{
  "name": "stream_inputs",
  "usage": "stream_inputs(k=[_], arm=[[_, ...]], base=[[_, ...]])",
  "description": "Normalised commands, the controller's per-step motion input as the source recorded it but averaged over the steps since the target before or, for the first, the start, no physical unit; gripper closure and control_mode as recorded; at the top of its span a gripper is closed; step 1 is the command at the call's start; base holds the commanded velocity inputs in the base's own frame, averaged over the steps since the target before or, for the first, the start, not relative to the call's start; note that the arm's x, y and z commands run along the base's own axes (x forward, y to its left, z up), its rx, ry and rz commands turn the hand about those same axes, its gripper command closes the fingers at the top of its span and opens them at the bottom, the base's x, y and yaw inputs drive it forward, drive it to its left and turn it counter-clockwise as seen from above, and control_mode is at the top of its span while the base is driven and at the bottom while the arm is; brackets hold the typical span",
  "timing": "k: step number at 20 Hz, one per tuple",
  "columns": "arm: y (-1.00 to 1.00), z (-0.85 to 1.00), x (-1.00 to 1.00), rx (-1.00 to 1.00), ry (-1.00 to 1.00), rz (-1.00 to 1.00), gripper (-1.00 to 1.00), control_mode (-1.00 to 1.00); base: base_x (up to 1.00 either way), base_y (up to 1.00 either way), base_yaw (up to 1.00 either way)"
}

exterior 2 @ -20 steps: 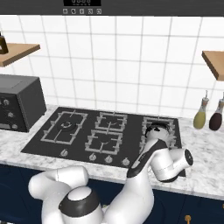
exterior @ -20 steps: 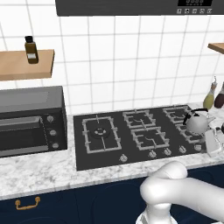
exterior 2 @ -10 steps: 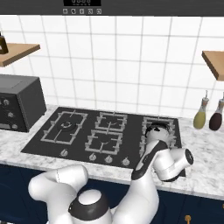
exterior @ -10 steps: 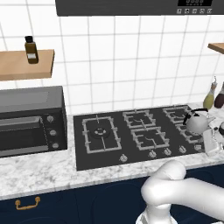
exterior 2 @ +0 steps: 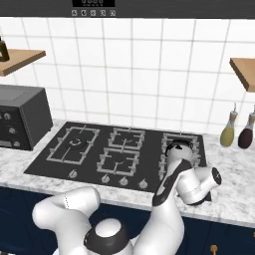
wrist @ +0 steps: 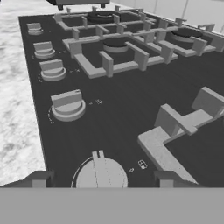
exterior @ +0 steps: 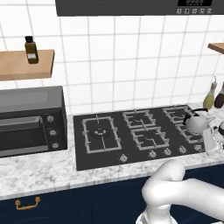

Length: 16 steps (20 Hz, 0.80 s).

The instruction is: Turn off the front right burner of the stove.

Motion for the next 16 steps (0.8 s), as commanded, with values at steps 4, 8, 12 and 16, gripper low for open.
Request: stream_inputs(k=[4, 8, 12, 16], arm=[[0.00, -0.34, -0.06, -0.12, -0.02, 0.02, -1.00, -1.00], [0.00, -0.02, 0.08, -0.01, -0.01, 0.00, -1.00, -1.00], [0.00, 0.03, 0.08, 0.00, 0.00, 0.00, -1.00, -1.00], [0.21, 0.01, 0.00, -0.01, 0.00, 0.01, -1.00, -1.00]], base=[[0.00, 0.00, 0.00], [0.00, 0.00, 0.00], [0.00, 0.00, 0.00], [0.00, 0.00, 0.00]])
